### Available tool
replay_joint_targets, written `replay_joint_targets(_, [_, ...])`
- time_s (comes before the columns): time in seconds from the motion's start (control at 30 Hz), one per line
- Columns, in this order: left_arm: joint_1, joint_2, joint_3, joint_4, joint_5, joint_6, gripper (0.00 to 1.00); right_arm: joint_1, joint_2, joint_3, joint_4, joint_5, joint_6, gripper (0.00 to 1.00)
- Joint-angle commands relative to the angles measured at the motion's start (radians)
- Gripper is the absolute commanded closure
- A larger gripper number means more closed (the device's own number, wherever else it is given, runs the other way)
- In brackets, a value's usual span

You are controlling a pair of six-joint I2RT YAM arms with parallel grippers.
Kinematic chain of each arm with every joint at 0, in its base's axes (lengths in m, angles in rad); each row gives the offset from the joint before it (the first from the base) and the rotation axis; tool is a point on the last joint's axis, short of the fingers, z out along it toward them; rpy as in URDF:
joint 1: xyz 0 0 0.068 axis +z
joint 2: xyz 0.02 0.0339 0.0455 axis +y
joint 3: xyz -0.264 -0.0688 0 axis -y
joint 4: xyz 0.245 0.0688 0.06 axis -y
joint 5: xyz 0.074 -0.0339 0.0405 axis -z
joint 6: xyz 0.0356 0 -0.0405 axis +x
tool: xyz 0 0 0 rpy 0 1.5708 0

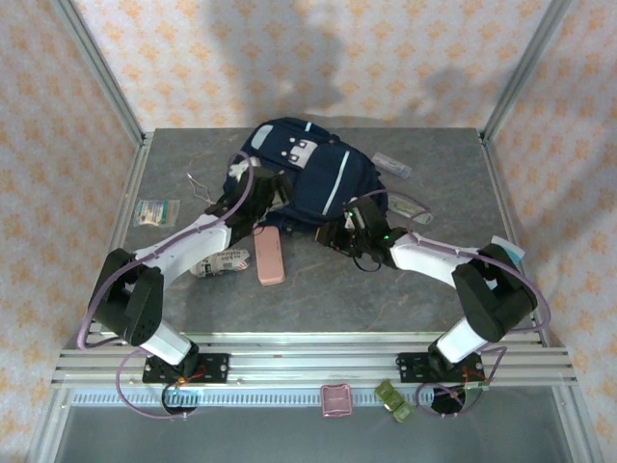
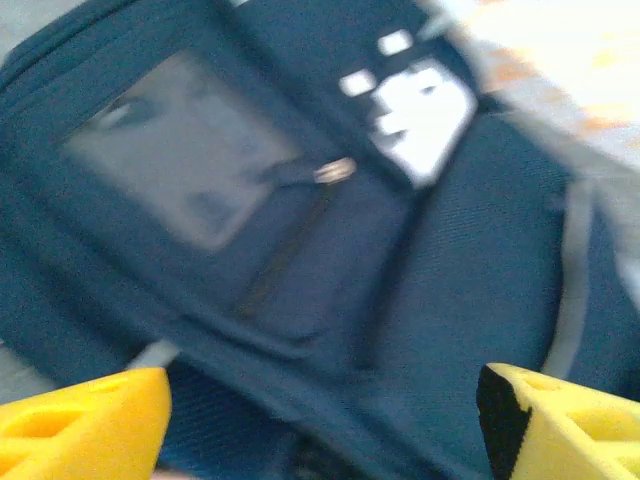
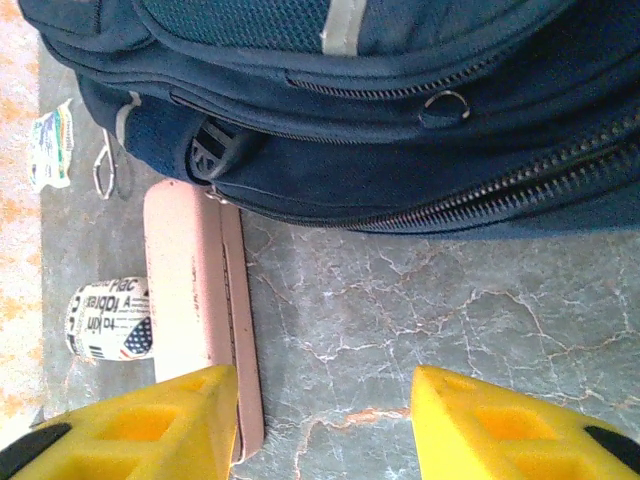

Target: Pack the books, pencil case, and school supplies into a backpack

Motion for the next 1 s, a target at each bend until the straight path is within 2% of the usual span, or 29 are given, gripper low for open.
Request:
replay_joint_targets(0.0, [0.032,-0.013,-0.103,0.095,0.045,-0.066,0.17,0.003,-0.051,-0.007,0.037,0.004,0.008,0.51])
replay_joint_targets(0.43, [0.105,0.172,-0.114,0.174,0.089,-0.03,0.16,0.003,-0.072,-0.022,0.025,0.01,0.019,0.52])
replay_joint_targets(0.57, [0.108,0.224,-0.091,0.187,0.068,-0.006,0.16,0.003,-0.084,-0.032,0.023,0.009,0.019,0.52])
replay_joint_targets(0.67, [0.113,0.26,-0.073,0.203,0.086,0.005,0.21,0.005,-0.094,-0.052,0.035,0.007,0.028,0.53])
replay_joint_targets(0.73, [0.116,0.279,-0.045,0.184,0.092,0.012,0.31,0.008,-0.103,-0.066,0.041,0.006,0.034,0.54])
replay_joint_targets(0.83, [0.119,0.284,-0.008,0.16,0.106,0.028,0.56,0.014,-0.11,-0.084,0.051,0.012,0.036,0.55])
replay_joint_targets(0.87, [0.119,0.28,0.007,0.148,0.113,0.035,0.74,0.015,-0.108,-0.087,0.051,0.012,0.036,0.55])
replay_joint_targets(0.9, [0.119,0.276,0.02,0.134,0.117,0.042,0.87,0.016,-0.108,-0.09,0.052,0.015,0.036,0.55])
replay_joint_targets(0.97, [0.119,0.258,0.039,0.11,0.137,0.047,1.0,0.019,-0.106,-0.095,0.058,0.015,0.034,0.57])
